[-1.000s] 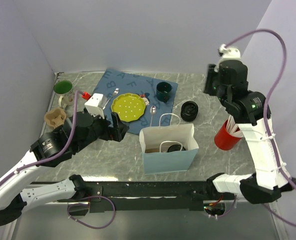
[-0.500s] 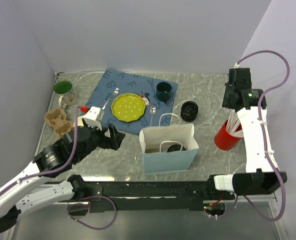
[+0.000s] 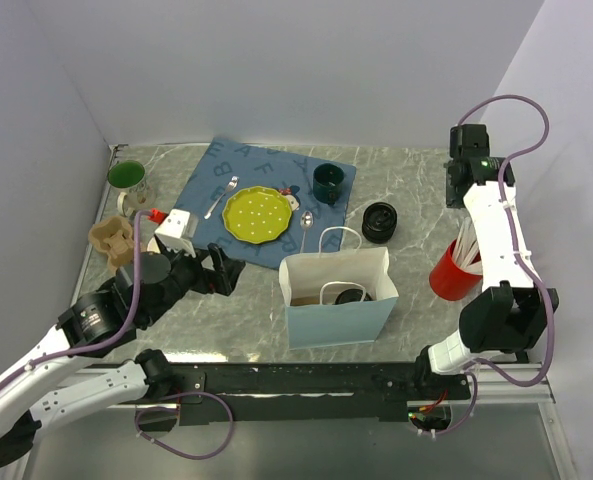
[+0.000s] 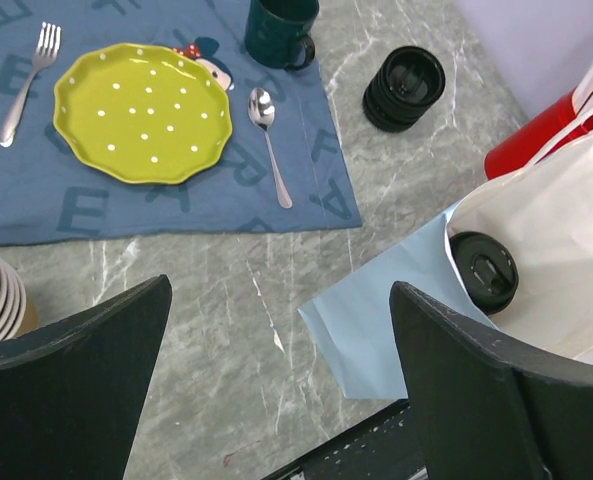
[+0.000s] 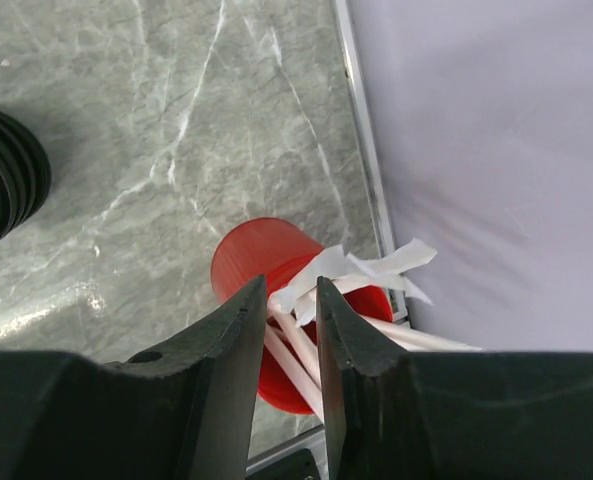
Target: Pack the takeout coffee
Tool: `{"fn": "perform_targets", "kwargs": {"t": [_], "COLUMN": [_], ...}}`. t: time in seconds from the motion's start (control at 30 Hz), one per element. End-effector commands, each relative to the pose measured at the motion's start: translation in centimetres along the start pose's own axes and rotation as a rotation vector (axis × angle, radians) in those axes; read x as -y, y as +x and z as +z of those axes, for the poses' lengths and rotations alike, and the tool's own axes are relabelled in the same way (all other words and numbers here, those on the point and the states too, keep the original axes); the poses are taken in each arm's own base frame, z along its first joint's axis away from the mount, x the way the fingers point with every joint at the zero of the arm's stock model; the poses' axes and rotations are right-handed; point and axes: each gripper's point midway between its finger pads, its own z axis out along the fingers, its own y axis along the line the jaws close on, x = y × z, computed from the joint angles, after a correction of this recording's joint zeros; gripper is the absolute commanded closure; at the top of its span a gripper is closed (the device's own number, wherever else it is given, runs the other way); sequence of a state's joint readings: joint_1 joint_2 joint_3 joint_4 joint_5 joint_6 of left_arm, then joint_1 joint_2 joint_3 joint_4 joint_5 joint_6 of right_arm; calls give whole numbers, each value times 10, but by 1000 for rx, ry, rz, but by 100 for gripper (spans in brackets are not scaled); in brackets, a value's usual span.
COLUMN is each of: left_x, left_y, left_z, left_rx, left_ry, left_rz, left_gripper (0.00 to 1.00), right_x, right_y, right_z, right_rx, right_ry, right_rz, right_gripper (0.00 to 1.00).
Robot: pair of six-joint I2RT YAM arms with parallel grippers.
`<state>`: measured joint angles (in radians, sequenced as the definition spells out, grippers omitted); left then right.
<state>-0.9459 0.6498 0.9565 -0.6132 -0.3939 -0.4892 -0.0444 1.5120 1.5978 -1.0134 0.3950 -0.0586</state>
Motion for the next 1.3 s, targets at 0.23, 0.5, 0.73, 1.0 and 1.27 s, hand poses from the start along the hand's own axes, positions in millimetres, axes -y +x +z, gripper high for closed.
{"fn": "perform_targets", "kwargs": {"t": [0.23,0.5,0.73,1.0,1.27], "left_x": [-4,-10,-21,-31,-34], "left_y": [-16,-21,-15,-17,-18], "left_z": [-7,-10,-12,-21,-24], "left_rx": [47,69,54,73,77], "left_ry": [-28,-53,-98,-126,-134], "left_rz": [-21,-11,15,22,20], "left_gripper": [3,3,3,3,3], "right_x": [0,3,1,1,3], "right_y": [-13,-1,6,8,13], "right_z": [6,10,15,16,15], "right_rx": [22,-21,-42,-63,-74], "right_ry": [-16,12,10,13,23], "right_rz": [0,-14,-29,-31,-35], "right_gripper": [68,69,71,72,78]}}
